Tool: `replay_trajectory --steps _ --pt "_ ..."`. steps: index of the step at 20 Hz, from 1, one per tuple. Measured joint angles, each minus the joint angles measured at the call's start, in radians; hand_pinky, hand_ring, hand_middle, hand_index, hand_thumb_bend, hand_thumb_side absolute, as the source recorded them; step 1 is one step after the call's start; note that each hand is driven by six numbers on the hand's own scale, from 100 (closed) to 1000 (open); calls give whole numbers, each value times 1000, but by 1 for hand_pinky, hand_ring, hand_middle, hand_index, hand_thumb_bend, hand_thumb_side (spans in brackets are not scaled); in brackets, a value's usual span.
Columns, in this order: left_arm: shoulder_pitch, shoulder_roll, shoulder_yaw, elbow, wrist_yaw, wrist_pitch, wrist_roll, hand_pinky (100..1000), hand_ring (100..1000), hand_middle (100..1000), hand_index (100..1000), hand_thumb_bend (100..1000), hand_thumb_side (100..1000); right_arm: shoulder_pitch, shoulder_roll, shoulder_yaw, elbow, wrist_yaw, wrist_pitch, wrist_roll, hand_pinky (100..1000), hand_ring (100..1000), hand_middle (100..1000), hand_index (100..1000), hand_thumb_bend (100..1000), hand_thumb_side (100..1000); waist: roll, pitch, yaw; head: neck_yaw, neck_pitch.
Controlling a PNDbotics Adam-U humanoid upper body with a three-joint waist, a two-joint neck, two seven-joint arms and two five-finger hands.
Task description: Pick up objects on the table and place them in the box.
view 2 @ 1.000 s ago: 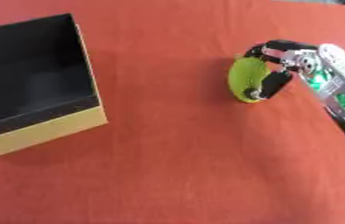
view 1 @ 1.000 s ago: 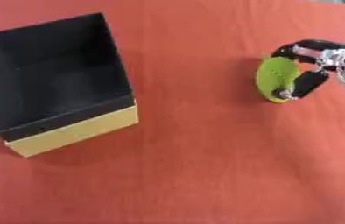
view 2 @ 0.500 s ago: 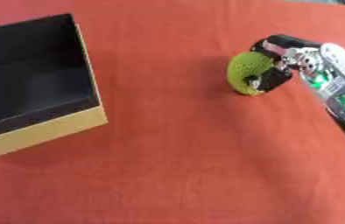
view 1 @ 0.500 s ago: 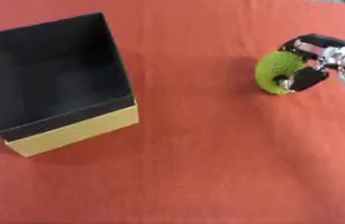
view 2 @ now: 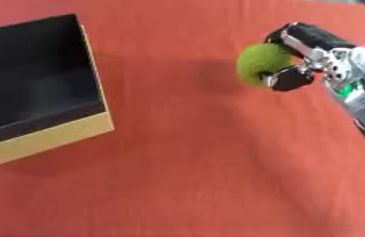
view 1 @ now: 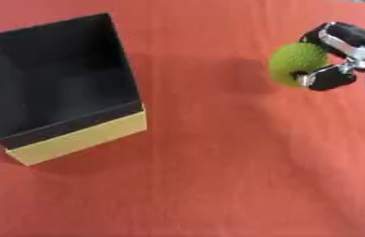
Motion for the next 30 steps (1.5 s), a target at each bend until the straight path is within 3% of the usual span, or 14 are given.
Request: replay_trajectory --steps 5,10,15,24,30 --pt "1 0 0 0 0 -1 -1 732 700 718 777 100 598 -96 -17 -11 -102 50 -38 -3 775 647 499 672 100 100 -1 -14 9 -7 2" --pt "1 0 -3 0 5 -3 -10 732 700 718 777 100 593 -218 12 68 -123 77 -109 11 761 620 488 663 100 100 -2 -33 33 -39 15" --pt "1 0 -14 0 17 -4 -24 732 700 718 777 100 589 -335 114 156 -126 126 -182 30 693 606 469 646 100 100 1 -49 52 -78 29" --pt "-12 0 -20 0 30 -9 -35 734 702 719 778 100 571 -549 323 251 -120 155 -310 127 694 595 459 634 100 100 7 -54 55 -118 38" --pt "-34 1 -20 0 31 -20 -24 734 702 719 778 100 560 -682 466 313 -2 228 -308 213 683 594 444 622 100 100 16 -43 60 -134 37"
